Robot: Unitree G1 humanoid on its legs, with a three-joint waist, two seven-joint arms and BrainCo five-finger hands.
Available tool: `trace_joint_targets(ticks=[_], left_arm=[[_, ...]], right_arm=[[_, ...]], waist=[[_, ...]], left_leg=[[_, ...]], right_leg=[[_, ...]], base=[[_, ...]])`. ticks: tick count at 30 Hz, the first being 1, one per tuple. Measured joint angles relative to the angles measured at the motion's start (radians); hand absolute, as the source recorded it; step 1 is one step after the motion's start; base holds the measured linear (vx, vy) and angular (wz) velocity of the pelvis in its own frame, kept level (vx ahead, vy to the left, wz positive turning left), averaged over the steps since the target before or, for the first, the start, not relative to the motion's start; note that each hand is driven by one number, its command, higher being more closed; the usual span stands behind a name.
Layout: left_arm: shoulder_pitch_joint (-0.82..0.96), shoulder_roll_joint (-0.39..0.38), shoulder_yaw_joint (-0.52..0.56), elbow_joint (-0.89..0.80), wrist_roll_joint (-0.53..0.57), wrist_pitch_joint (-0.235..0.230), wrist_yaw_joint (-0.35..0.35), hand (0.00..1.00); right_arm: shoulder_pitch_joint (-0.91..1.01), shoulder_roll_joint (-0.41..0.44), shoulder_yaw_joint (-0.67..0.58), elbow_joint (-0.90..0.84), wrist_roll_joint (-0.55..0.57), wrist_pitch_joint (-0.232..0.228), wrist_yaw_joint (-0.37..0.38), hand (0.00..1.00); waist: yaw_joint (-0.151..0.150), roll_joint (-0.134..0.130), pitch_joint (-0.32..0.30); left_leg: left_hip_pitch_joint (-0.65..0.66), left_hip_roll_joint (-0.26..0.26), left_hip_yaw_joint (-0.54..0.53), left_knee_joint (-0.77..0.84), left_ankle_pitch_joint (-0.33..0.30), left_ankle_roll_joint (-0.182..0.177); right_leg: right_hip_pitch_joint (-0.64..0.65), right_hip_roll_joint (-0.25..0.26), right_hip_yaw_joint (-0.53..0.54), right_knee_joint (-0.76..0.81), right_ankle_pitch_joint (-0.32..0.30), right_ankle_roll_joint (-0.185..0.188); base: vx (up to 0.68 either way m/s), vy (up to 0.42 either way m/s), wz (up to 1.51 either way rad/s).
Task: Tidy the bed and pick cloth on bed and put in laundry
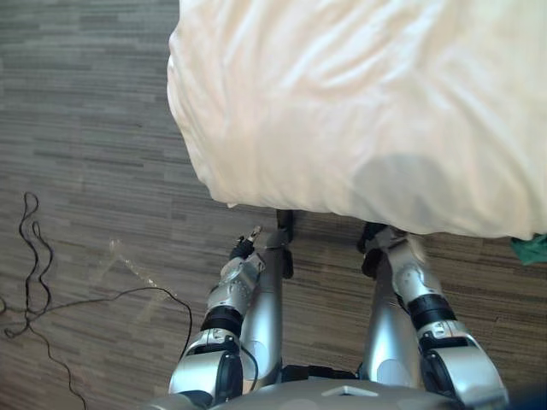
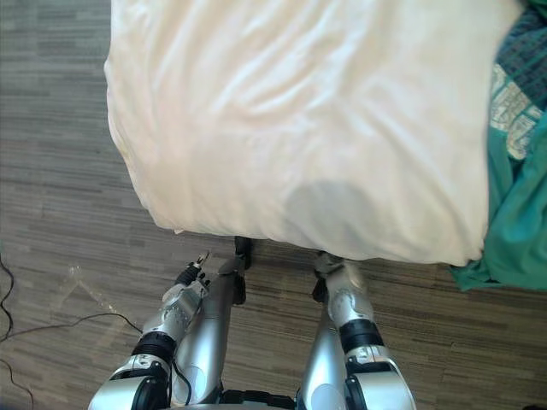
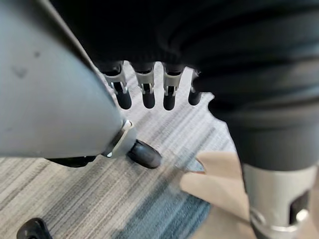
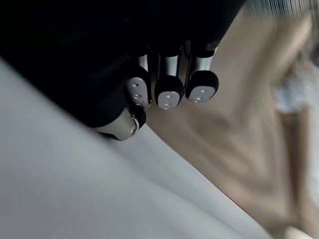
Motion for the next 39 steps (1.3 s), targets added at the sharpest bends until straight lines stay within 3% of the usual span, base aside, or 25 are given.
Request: trace_joint_targets(ticks=[3, 8, 12, 15, 22, 25, 28, 30, 34, 35, 36, 39], left_arm=[[0.012, 0.016, -0.002, 0.000, 0.000, 0.002, -0.017, 0.00], [0.101, 0.038, -0.014, 0.023, 0.001, 0.002, -0.080, 0.00], [0.161, 0.061, -0.023, 0.093, 0.012, 0.001, -0.138, 0.00], [0.254, 0.069, -0.022, 0.129, 0.054, 0.001, -0.195, 0.00], [0.380, 0.076, 0.016, 0.175, 0.169, 0.042, -0.258, 0.00], [0.410, 0.078, 0.047, 0.177, 0.209, 0.061, -0.284, 0.00], [0.432, 0.083, 0.046, 0.174, 0.211, 0.075, -0.307, 0.00], [0.443, 0.087, 0.044, 0.162, 0.232, 0.088, -0.318, 0.00], [0.512, 0.092, 0.038, 0.095, 0.247, 0.093, -0.327, 0.00], [0.529, 0.095, 0.035, 0.085, 0.248, 0.085, -0.326, 0.00], [0.534, 0.094, 0.032, 0.085, 0.248, 0.081, -0.326, 0.00], [0.542, 0.095, 0.009, 0.085, 0.244, 0.073, -0.315, 0.00]], right_arm=[[0.069, 0.002, -0.035, -0.002, 0.016, -0.016, 0.027, 1.00], [0.214, 0.073, -0.132, 0.036, 0.015, -0.019, 0.074, 1.00], [0.310, 0.100, -0.249, 0.085, 0.015, -0.017, 0.073, 1.00], [0.391, 0.104, -0.315, 0.152, 0.016, -0.005, 0.061, 1.00], [0.485, 0.110, -0.445, 0.317, 0.022, 0.015, 0.007, 1.00], [0.522, 0.111, -0.444, 0.300, 0.093, -0.026, 0.006, 1.00], [0.579, 0.110, -0.343, 0.082, 0.151, -0.076, 0.030, 1.00], [0.600, 0.108, -0.292, -0.074, 0.139, -0.088, 0.069, 1.00], [0.624, 0.099, -0.237, -0.395, 0.118, -0.079, 0.311, 1.00], [0.619, 0.096, -0.220, -0.471, 0.117, -0.052, 0.376, 1.00], [0.615, 0.095, -0.203, -0.501, 0.117, -0.040, 0.408, 1.00], [0.598, 0.095, -0.088, -0.645, 0.099, 0.050, 0.511, 1.00]], waist=[[-0.010, -0.022, -0.002], [-0.032, -0.073, -0.036], [-0.046, -0.080, -0.121], [-0.056, -0.073, -0.247], [-0.081, -0.052, -0.383], [-0.082, -0.049, -0.411], [-0.086, -0.051, -0.429], [-0.086, -0.060, -0.436], [-0.081, -0.074, -0.457], [-0.081, -0.074, -0.463], [-0.080, -0.073, -0.465], [-0.078, -0.067, -0.470]], left_leg=[[0.065, 0.020, 0.051, 0.000, -0.026, 0.005], [0.247, 0.037, 0.125, -0.024, -0.067, 0.000], [0.362, 0.041, 0.161, -0.084, -0.073, -0.009], [0.476, 0.049, 0.222, -0.155, -0.065, -0.022], [0.666, 0.046, 0.247, -0.293, -0.051, -0.044], [0.714, 0.040, 0.255, -0.326, -0.046, -0.046], [0.738, 0.032, 0.259, -0.354, -0.034, -0.044], [0.745, 0.031, 0.256, -0.361, -0.028, -0.042], [0.763, 0.030, 0.236, -0.386, -0.014, -0.043], [0.764, 0.027, 0.227, -0.390, -0.011, -0.042], [0.764, 0.026, 0.220, -0.390, -0.011, -0.042], [0.763, 0.019, 0.199, -0.391, -0.010, -0.040]], right_leg=[[0.063, 0.015, 0.021, -0.036, 0.011, 0.010], [0.216, 0.036, 0.054, -0.095, 0.011, 0.017], [0.317, 0.050, 0.059, -0.162, 0.010, 0.022], [0.420, 0.068, 0.059, -0.240, 0.015, 0.031], [0.606, 0.098, 0.048, -0.375, 0.035, 0.054], [0.654, 0.101, 0.046, -0.410, 0.044, 0.059], [0.676, 0.100, 0.044, -0.431, 0.054, 0.064], [0.681, 0.100, 0.038, -0.435, 0.057, 0.065], [0.709, 0.102, 0.014, -0.451, 0.059, 0.065], [0.717, 0.101, 0.005, -0.456, 0.059, 0.067], [0.722, 0.100, -0.001, -0.460, 0.060, 0.068], [0.741, 0.100, -0.016, -0.479, 0.067, 0.072]], base=[[0.06, 0.025, -0.34], [0.14, 0.023, -0.44], [0.18, 0.019, -0.23], [0.22, 0.010, -0.24], [0.13, 0.018, -0.10], [0.03, 0.025, -0.07], [-0.01, 0.017, -0.03], [-0.02, 0.002, 0.07], [0.00, -0.011, 0.16], [0.01, -0.004, 0.15], [0.02, -0.007, 0.26], [0.01, -0.003, 0.17]])
